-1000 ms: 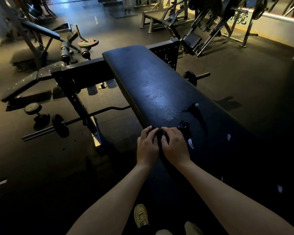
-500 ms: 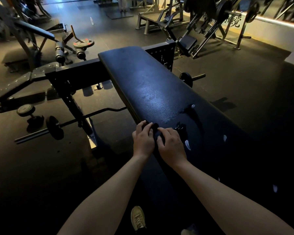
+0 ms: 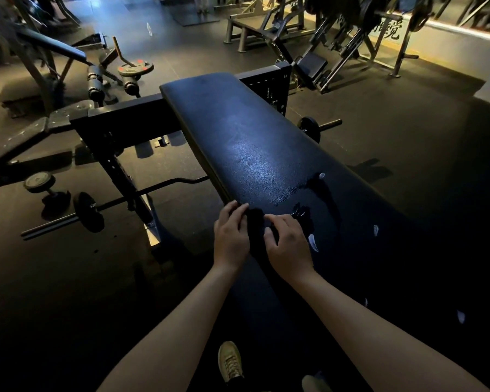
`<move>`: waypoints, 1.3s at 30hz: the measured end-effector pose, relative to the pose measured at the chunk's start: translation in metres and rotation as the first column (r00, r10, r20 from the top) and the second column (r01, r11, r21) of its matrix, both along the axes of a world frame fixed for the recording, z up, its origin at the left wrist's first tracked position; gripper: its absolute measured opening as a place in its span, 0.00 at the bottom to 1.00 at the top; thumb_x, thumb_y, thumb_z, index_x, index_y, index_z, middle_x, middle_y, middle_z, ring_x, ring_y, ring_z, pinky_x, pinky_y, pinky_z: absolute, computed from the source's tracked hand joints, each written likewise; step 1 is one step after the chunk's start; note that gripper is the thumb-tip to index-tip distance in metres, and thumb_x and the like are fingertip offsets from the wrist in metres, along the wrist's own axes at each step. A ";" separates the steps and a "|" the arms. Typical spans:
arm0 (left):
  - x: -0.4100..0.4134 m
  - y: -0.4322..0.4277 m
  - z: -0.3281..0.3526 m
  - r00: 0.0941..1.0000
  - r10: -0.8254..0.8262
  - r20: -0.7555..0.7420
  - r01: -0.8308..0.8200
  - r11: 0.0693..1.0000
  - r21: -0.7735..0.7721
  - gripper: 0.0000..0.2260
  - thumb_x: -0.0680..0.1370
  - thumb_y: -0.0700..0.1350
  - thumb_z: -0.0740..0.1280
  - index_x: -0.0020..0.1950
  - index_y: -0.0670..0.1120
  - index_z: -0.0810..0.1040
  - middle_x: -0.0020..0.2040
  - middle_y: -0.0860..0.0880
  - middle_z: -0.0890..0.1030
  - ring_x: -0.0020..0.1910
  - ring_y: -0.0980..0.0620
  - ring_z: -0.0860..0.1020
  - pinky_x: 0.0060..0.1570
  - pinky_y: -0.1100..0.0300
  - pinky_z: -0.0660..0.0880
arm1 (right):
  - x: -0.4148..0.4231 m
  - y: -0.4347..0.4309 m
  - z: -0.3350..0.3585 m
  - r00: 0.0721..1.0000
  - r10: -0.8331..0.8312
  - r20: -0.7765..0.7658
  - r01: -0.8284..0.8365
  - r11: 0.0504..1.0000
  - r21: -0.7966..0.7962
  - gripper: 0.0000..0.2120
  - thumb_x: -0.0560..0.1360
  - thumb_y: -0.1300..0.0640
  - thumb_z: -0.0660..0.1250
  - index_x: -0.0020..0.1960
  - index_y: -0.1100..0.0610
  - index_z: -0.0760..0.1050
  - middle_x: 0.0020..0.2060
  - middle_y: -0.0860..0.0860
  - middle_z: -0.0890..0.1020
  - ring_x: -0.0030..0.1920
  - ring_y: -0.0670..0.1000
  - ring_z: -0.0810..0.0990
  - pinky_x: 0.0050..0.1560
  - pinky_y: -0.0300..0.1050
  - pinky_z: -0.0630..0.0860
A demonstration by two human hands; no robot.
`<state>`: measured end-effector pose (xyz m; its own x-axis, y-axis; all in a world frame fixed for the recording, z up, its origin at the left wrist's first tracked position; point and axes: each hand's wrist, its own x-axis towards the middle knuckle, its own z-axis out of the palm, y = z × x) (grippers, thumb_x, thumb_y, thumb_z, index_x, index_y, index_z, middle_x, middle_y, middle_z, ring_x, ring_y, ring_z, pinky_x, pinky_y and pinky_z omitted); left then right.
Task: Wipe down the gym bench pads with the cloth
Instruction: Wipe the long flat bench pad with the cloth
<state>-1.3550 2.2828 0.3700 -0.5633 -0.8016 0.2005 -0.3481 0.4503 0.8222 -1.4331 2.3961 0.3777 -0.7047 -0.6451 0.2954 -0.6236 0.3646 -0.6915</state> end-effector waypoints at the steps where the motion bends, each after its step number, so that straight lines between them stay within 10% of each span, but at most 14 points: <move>1: -0.007 -0.006 0.003 1.000 0.015 0.011 -0.016 1.000 0.027 0.15 0.83 0.41 0.63 0.69 0.48 0.79 0.74 0.48 0.70 0.71 0.45 0.68 0.68 0.68 0.55 | -0.001 -0.001 0.000 1.000 0.006 0.004 -0.006 1.000 0.002 0.16 0.77 0.56 0.62 0.62 0.59 0.78 0.54 0.51 0.79 0.57 0.50 0.74 0.62 0.37 0.66; 19: 0.055 0.024 0.013 0.986 -0.006 -0.168 0.068 0.928 0.366 0.20 0.83 0.41 0.63 0.74 0.53 0.72 0.69 0.53 0.77 0.68 0.57 0.74 0.72 0.51 0.70 | 0.013 -0.002 0.010 0.985 0.173 -0.010 -0.173 0.984 0.043 0.23 0.77 0.44 0.60 0.67 0.53 0.76 0.57 0.50 0.82 0.63 0.50 0.74 0.67 0.44 0.68; 29: 0.100 -0.005 0.043 0.988 0.049 -0.146 0.002 0.945 0.328 0.19 0.84 0.43 0.62 0.75 0.54 0.71 0.68 0.55 0.75 0.68 0.55 0.74 0.69 0.47 0.73 | 0.041 -0.029 0.025 0.894 0.256 0.367 -0.214 0.965 -0.150 0.23 0.76 0.61 0.64 0.69 0.49 0.75 0.55 0.54 0.79 0.57 0.49 0.79 0.64 0.49 0.76; 34: 0.125 -0.018 0.031 0.981 0.146 -0.125 -0.089 0.920 0.381 0.18 0.83 0.47 0.64 0.73 0.59 0.73 0.67 0.56 0.74 0.67 0.51 0.75 0.66 0.44 0.75 | 0.045 -0.036 0.023 0.939 0.154 0.308 -0.129 0.987 -0.098 0.18 0.77 0.66 0.62 0.62 0.52 0.79 0.54 0.54 0.78 0.54 0.48 0.78 0.55 0.26 0.69; 39: 0.135 -0.018 0.022 0.990 0.093 -0.105 -0.038 0.900 0.434 0.25 0.78 0.47 0.72 0.73 0.61 0.71 0.71 0.52 0.70 0.70 0.51 0.71 0.69 0.44 0.72 | 0.052 -0.043 0.015 0.894 0.171 0.413 -0.143 0.985 -0.099 0.16 0.77 0.66 0.63 0.58 0.52 0.81 0.54 0.49 0.81 0.56 0.45 0.79 0.62 0.42 0.75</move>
